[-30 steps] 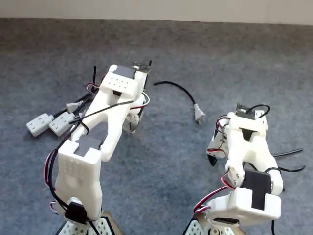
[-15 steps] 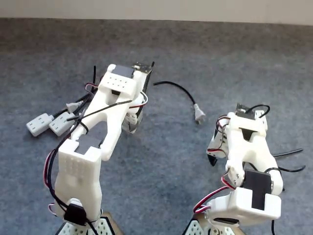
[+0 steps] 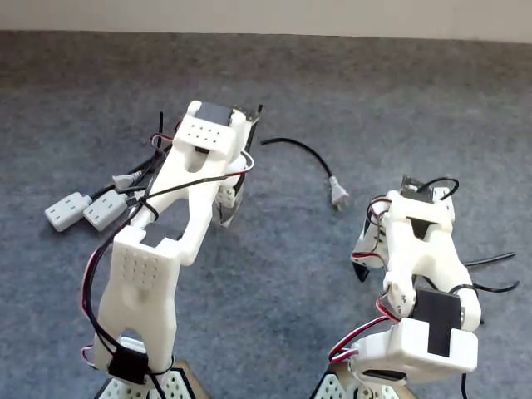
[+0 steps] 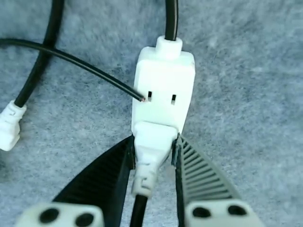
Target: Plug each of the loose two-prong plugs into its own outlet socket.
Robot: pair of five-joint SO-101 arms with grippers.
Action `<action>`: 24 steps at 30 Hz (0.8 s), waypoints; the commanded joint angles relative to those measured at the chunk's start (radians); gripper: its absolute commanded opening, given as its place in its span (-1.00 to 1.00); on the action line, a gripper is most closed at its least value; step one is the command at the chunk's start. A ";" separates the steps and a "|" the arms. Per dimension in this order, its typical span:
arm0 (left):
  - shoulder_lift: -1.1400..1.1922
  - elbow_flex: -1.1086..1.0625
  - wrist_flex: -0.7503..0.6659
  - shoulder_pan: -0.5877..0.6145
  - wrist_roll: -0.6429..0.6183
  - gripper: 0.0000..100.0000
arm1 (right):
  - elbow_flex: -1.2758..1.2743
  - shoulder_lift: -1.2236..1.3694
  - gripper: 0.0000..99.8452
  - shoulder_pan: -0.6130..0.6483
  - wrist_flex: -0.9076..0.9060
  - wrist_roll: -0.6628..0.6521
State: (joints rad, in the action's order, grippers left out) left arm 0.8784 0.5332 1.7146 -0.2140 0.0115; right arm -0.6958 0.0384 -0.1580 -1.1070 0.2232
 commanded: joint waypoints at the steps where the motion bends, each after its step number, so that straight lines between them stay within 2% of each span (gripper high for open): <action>1: 0.044 0.062 -0.006 0.002 -0.014 -0.99 | -0.007 0.005 -0.49 -0.005 0.048 -0.012; 6: 0.044 0.065 -0.018 0.004 -0.021 -0.98 | -0.007 0.005 -0.49 -0.005 0.048 -0.012; 10: 0.064 0.068 -0.017 0.005 -0.021 -0.86 | -0.007 0.005 -0.49 -0.005 0.048 -0.012; 17: 0.084 0.117 0.017 0.002 -0.018 -0.85 | -0.007 0.005 -0.49 -0.005 0.048 -0.012; 24: 0.038 0.114 0.018 0.007 -0.025 -0.75 | -0.007 0.005 -0.49 -0.005 0.048 -0.012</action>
State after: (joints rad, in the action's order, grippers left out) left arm 0.9291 0.6314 1.7438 -0.2094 -0.0023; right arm -0.6958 0.0384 -0.1580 -1.1070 0.2232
